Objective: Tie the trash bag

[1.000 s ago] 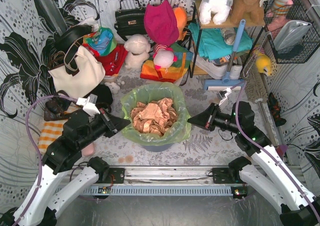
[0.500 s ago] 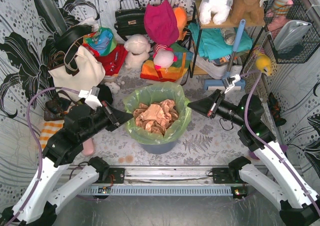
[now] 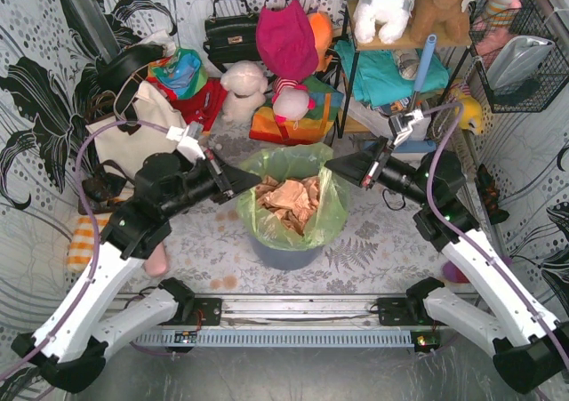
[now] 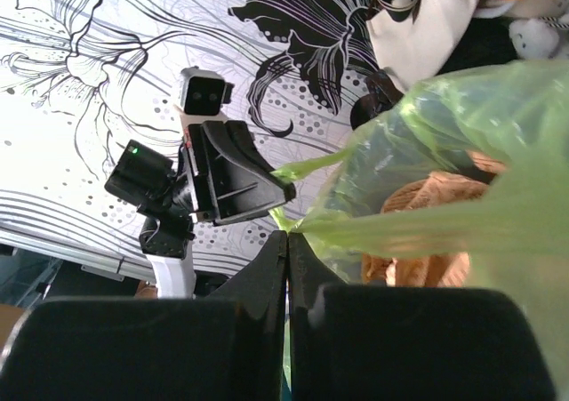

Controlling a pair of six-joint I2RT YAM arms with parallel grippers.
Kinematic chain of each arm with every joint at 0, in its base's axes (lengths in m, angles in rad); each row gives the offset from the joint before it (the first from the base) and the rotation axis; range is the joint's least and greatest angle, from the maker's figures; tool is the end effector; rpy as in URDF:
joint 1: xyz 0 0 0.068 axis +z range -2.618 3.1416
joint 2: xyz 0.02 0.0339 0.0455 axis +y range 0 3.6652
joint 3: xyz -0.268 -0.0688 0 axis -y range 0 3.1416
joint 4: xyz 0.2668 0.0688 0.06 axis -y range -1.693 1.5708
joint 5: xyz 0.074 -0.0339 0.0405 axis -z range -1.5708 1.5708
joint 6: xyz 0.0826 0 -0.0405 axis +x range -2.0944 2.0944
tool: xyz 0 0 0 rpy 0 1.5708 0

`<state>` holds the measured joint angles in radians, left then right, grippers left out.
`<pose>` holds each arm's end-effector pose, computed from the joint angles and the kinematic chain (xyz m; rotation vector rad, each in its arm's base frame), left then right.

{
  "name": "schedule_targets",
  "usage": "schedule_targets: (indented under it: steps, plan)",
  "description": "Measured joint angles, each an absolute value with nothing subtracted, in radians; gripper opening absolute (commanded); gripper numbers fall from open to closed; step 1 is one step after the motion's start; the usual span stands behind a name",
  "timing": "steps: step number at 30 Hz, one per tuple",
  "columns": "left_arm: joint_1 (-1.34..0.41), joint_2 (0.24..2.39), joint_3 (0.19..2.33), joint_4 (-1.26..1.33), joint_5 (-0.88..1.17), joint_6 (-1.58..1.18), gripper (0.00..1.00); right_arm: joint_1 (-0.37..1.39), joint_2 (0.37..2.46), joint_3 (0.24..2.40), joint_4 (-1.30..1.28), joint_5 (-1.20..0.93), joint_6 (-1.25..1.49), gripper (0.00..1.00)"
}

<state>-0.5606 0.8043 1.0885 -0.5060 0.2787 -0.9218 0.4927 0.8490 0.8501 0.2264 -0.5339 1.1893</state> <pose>0.1768 -0.1378 0.4052 -0.1367 1.9799 -1.2688 0.2013 0.1558 0.4077 0.0275 1.6198 1.7156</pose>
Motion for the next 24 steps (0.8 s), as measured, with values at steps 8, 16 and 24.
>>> schedule_targets:
  steps: [8, 16, 24]
  plan:
    - [-0.561, 0.920, 1.120, -0.396, 0.337, -0.907, 0.00, 0.523, 0.957, 0.923, 0.312, -0.558, 1.188, 0.00]
    - [-0.561, 0.958, 1.101, -0.315, 0.387, -0.904, 0.00, 0.618, 1.088, 0.953, 0.392, -0.535, 1.166, 0.00]
    - [-0.561, 1.023, 1.162, -0.290, 0.419, -0.888, 0.00, 0.635, 1.220, 1.017, 0.387, -0.481, 1.126, 0.00]
